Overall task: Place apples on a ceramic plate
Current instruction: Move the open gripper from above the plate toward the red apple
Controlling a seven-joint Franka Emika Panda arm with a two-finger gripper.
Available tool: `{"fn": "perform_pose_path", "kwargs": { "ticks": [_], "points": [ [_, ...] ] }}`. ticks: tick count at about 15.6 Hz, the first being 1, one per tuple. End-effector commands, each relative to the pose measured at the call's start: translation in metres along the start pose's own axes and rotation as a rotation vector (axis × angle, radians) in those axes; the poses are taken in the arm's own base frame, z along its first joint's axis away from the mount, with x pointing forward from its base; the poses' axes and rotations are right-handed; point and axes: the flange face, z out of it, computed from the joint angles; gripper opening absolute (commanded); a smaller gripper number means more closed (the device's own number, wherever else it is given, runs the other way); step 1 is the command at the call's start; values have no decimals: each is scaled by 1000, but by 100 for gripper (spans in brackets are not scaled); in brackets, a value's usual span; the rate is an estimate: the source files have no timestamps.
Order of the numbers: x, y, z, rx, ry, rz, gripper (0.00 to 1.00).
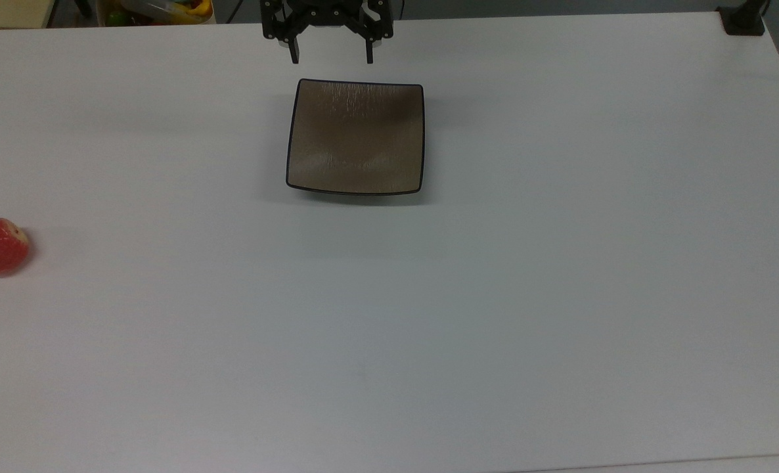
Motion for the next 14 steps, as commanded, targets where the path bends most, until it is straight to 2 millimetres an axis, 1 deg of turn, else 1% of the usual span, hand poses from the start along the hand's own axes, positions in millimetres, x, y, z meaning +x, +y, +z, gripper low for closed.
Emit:
{"fn": "perform_pose_path", "kwargs": {
  "ticks": [1,5,7,9,12,14],
  "points": [
    [-10,13,-8,13,-3,13,100],
    [-11,16,-6,12,-6,22,100],
    [-10,23,-8,14,2,41,100],
    [-10,44,-10,14,10,79,100],
    [-6,84,-11,13,46,151,100],
    [-2,120,-9,6,95,218,100]
  ]
}}
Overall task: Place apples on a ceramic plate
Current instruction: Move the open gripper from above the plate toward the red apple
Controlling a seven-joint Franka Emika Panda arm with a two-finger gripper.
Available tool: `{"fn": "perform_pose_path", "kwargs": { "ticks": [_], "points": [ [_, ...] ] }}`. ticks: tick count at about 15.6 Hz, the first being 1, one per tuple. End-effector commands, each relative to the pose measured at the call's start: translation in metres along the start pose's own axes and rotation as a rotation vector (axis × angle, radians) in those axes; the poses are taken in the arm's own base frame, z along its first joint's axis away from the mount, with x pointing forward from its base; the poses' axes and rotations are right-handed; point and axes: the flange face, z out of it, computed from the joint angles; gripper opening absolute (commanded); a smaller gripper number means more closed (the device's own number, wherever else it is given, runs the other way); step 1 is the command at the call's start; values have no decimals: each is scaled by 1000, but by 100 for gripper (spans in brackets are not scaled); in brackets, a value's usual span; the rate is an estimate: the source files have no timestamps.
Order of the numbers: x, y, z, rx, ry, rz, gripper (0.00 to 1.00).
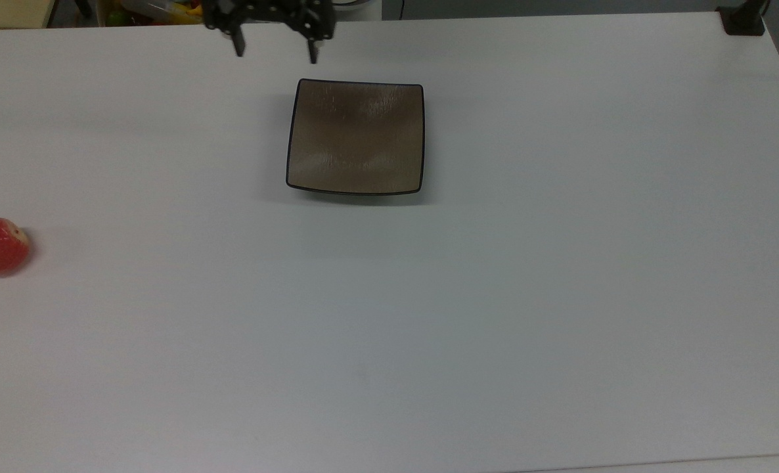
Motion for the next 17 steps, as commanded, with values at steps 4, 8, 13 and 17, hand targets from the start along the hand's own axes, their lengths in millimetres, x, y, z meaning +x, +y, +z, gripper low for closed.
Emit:
{"fn": "perform_pose_path", "kwargs": {
  "ticks": [4,8,13,17],
  "points": [
    [20,120,5,-7,156,260,100],
    [37,193,15,-22,194,507,100],
    [63,261,48,-51,321,851,100],
    [84,307,79,-73,360,982,100]
  ]
}}
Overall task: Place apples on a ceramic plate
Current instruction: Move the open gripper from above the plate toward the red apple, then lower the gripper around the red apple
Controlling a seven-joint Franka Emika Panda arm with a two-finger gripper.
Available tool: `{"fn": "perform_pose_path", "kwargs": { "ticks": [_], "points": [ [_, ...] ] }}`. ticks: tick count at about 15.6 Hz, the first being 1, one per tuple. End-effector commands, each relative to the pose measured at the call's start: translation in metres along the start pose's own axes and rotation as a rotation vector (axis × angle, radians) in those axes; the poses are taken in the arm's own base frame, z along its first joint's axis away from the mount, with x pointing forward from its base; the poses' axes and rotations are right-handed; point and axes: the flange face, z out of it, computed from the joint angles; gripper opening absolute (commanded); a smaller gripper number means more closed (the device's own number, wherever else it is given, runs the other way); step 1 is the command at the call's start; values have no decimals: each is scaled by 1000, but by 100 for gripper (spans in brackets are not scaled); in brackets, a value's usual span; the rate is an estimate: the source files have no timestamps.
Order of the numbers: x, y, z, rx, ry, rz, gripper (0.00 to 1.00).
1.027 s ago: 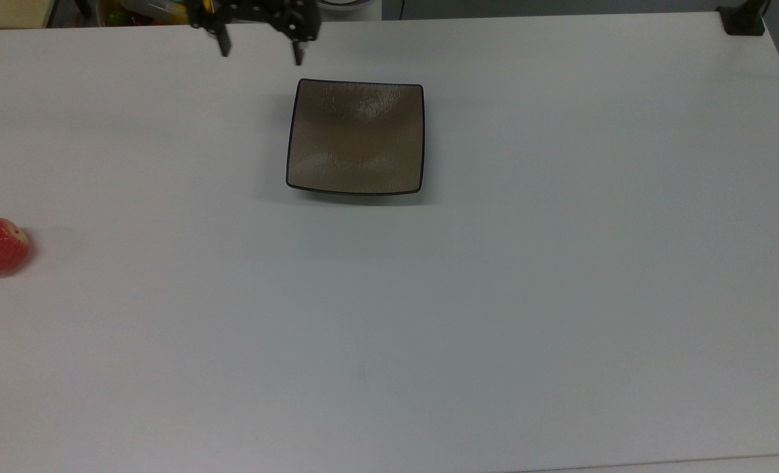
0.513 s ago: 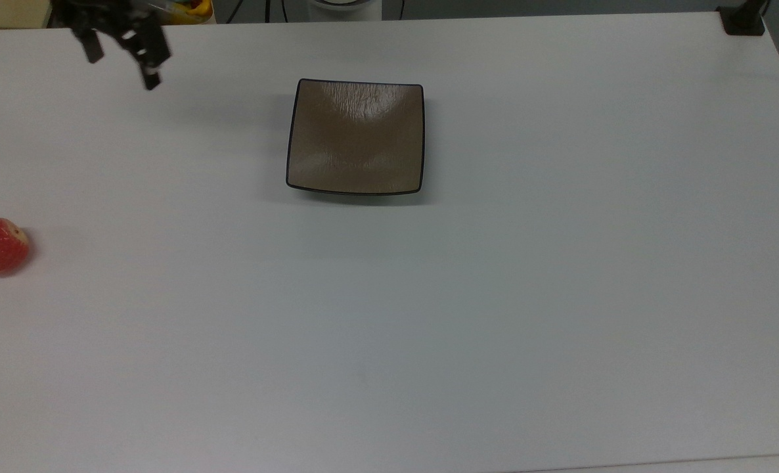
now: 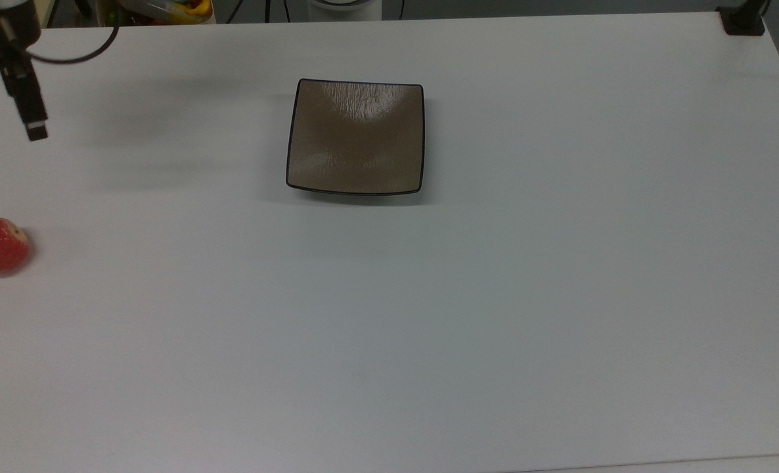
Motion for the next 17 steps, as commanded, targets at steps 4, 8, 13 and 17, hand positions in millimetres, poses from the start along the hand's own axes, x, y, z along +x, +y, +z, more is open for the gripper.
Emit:
{"fn": "perform_pose_path", "kwargs": {
  "ticks": [4,8,13,17],
  "points": [
    [49,10,60,18,120,113,100],
    [60,13,83,42,211,87,100],
    [66,19,126,26,234,62,100],
    [72,17,142,23,240,58,100]
  ]
}}
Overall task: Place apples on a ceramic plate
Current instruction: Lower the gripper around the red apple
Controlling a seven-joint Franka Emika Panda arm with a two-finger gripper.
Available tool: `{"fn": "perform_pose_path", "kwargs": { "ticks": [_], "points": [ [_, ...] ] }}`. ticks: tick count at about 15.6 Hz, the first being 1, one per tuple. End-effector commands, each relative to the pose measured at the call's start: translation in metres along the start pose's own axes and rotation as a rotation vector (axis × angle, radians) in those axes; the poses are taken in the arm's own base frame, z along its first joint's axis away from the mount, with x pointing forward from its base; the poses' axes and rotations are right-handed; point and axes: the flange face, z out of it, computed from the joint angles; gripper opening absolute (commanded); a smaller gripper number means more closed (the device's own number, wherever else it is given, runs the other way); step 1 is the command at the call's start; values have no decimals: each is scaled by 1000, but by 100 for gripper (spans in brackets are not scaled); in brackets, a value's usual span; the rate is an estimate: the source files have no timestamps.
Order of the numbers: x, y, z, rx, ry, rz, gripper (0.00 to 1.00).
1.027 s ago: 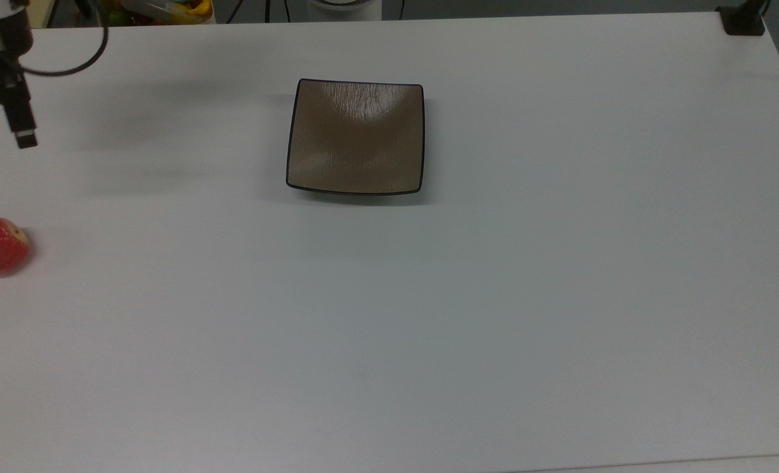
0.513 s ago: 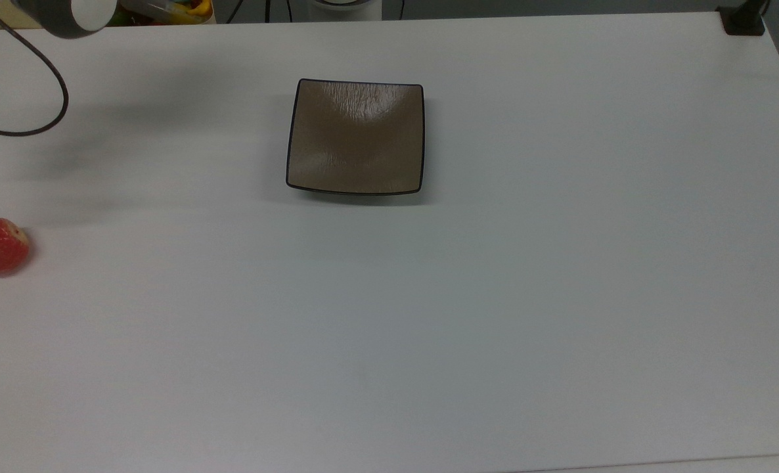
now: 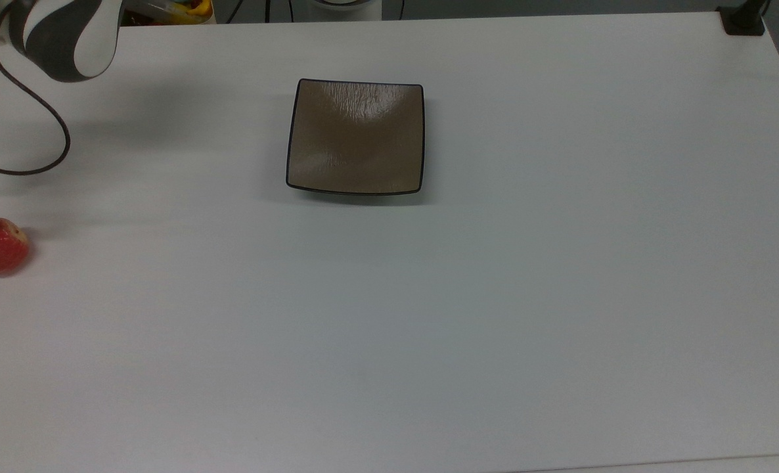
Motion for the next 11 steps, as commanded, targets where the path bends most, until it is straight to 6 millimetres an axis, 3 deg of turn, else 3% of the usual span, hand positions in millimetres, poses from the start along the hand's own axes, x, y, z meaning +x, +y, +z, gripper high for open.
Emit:
{"fn": "perform_pose_path", "kwargs": {
  "ticks": [1,11],
  "points": [
    [4,-6,15,-1,27,-8,100],
    [-7,-25,32,21,31,-35,100]
  ]
}}
